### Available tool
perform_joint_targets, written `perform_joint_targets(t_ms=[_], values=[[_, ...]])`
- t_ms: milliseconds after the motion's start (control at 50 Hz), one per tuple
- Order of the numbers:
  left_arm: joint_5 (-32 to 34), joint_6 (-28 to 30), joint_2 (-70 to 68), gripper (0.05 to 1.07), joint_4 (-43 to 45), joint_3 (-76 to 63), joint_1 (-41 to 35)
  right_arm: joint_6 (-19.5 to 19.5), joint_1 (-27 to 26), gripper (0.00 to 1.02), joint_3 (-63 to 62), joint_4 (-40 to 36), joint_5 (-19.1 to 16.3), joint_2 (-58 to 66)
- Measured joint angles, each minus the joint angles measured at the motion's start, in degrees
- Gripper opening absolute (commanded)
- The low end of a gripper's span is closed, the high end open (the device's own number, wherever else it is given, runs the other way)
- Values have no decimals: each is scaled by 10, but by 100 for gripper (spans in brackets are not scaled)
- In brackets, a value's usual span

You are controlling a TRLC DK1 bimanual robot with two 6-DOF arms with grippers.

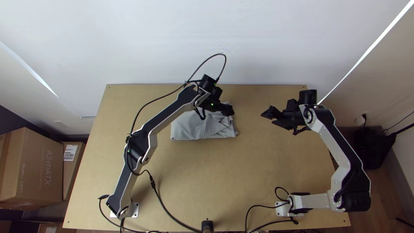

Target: Fold the t-shirt

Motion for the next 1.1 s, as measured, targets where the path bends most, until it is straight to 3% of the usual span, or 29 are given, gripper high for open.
perform_joint_targets(t_ms=[140,440,1100], values=[[0,0,-44,103,0,0,17,1,48,98,14,17,18,25],[0,0,-107,103,-32,2,108,8,157,98,112,22,19,100],[-4,45,-276,103,-149,-50,366,0,355,98,387,22,-10,344]])
